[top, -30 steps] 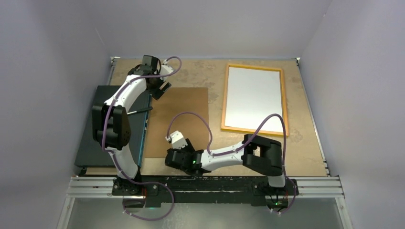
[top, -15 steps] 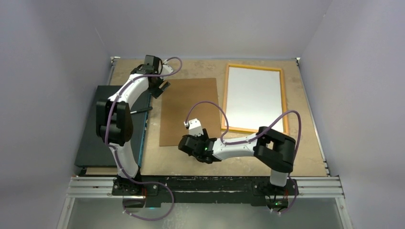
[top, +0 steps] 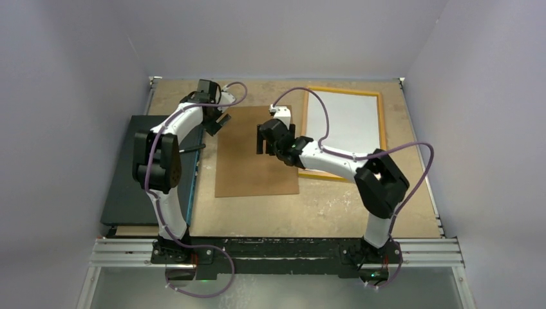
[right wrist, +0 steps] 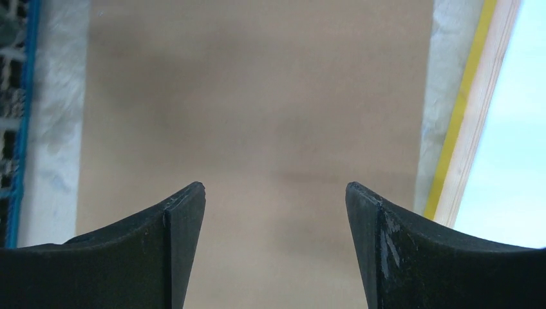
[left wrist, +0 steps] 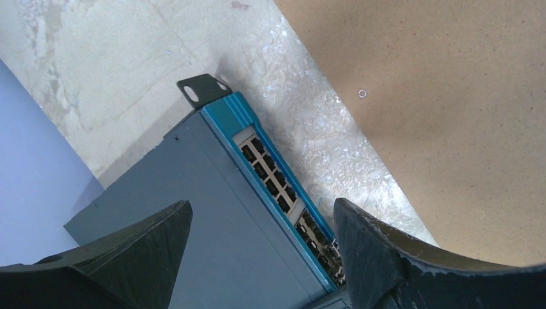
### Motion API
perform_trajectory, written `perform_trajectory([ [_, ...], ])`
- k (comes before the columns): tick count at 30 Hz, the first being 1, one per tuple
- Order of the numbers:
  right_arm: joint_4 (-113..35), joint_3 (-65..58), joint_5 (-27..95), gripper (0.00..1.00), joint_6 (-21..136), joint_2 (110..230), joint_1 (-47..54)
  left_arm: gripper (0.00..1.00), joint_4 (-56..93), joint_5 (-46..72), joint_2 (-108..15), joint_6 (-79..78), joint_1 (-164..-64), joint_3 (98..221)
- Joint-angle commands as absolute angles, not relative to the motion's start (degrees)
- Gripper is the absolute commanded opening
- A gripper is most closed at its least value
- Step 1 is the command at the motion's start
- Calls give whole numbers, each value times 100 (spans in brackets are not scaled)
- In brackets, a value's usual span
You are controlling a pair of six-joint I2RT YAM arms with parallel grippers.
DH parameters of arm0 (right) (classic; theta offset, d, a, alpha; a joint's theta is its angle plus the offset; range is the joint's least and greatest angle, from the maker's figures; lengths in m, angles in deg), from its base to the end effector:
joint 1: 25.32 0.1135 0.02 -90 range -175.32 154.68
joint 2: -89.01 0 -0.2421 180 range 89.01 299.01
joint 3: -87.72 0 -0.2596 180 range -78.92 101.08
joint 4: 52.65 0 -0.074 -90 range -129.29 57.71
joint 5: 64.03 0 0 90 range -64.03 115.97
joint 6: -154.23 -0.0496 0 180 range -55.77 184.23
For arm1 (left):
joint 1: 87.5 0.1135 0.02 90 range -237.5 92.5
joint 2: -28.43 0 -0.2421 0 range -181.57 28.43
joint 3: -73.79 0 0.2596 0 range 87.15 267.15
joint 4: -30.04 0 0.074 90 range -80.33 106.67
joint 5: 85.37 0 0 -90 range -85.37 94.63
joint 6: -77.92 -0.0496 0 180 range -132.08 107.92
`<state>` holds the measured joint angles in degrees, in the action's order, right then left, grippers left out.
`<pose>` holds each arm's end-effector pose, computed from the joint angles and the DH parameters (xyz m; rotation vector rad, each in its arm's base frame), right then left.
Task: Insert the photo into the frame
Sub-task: Move the photo frame item to the center of the board.
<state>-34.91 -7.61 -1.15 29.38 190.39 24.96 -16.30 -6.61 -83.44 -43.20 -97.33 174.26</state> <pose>0.2818 0.3039 0.2094 -0.0176 2.1209 0.3758 0.4255 -0.0639 0.1831 0.8392 2.4589 0.3899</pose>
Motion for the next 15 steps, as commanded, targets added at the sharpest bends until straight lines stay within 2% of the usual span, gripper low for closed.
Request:
perform_trajectory([
  [1,-3274,-185,135,83,3132,19665,2124,79,-1312,-565,-8265,-4390,-9725,17232],
  [8,-3344,339,278,86,3137,20322,1650,79,-1077,-562,-8240,-4523,-9730,16968],
  [15,-3593,-25,477,90,2965,20249,1321,79,-758,-728,-8366,-4660,-9735,16784],
])
